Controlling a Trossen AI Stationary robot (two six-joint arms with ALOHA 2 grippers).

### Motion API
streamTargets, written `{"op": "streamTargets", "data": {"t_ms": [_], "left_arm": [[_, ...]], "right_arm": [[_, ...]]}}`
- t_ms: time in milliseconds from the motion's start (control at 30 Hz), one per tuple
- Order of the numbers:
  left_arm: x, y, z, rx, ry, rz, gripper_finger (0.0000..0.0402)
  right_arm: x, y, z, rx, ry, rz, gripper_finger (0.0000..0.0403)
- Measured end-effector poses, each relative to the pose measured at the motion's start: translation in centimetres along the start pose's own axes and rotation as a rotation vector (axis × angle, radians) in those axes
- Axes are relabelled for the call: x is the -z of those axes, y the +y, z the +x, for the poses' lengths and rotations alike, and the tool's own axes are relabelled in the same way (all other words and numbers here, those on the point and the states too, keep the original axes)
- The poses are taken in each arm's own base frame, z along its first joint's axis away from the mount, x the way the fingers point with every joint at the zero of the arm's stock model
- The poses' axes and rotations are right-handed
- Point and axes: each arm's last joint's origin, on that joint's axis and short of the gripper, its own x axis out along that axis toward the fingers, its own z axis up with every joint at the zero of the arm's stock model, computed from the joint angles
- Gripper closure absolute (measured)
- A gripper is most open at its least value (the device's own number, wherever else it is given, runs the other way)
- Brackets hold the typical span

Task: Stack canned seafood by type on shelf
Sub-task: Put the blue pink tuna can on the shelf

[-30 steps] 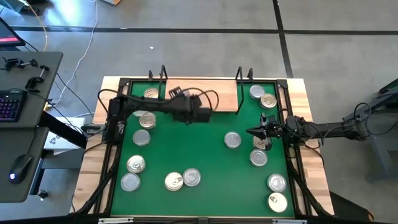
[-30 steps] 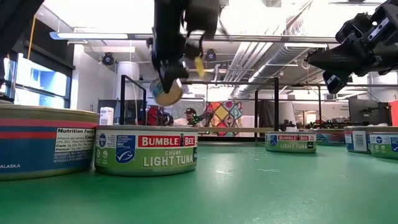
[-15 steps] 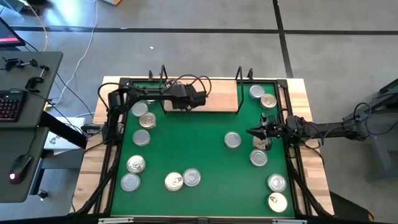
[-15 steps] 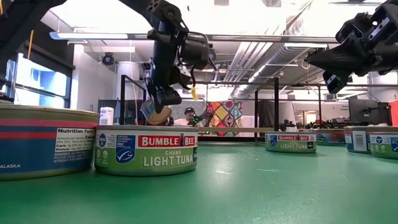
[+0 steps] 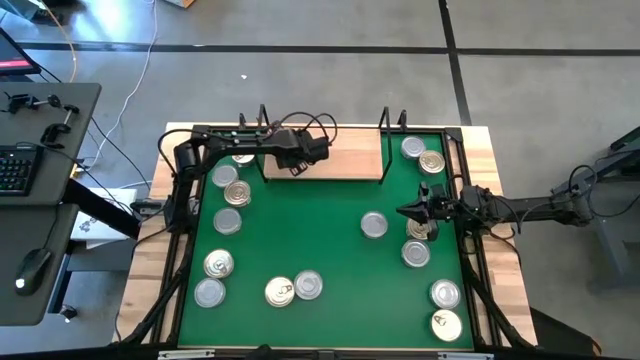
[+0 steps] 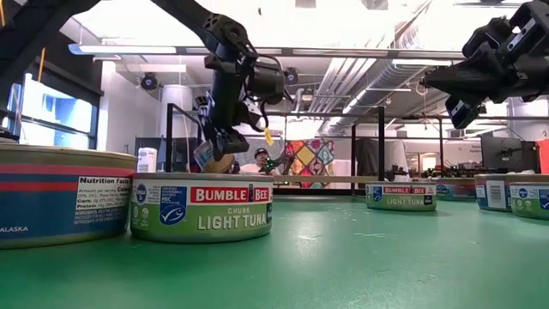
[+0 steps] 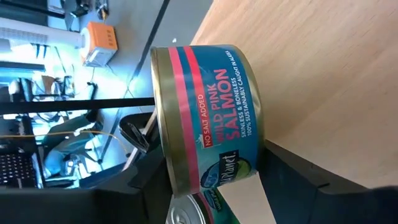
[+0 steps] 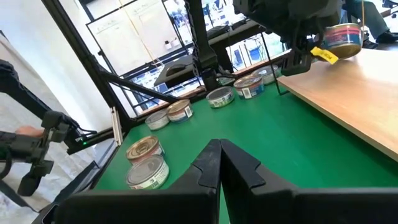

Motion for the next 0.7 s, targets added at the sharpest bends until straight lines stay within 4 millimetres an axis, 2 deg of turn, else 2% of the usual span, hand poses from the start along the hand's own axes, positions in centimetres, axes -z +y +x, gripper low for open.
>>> {"op": "streamTargets", "data": {"t_ms": [233,533,700], "left_arm": [[-0.07,-0.07,0.00,0.016,-0.003,-0.008,0.0199],[0.01,-0.65,0.00,0.151,0.028,-0.010,0.0176],[-0.03,-0.60,-0.01,0.152,0.027,-0.019,0.0163]], "right_arm": [[-0.01,0.00,0.00,0.000,-0.001,0.000,0.0403],[-0.01,0.00,0.00,0.000,-0.001,0.000,0.0403],[-0.01,0.00,0.00,0.000,-0.001,0.000,0.0403]]}}
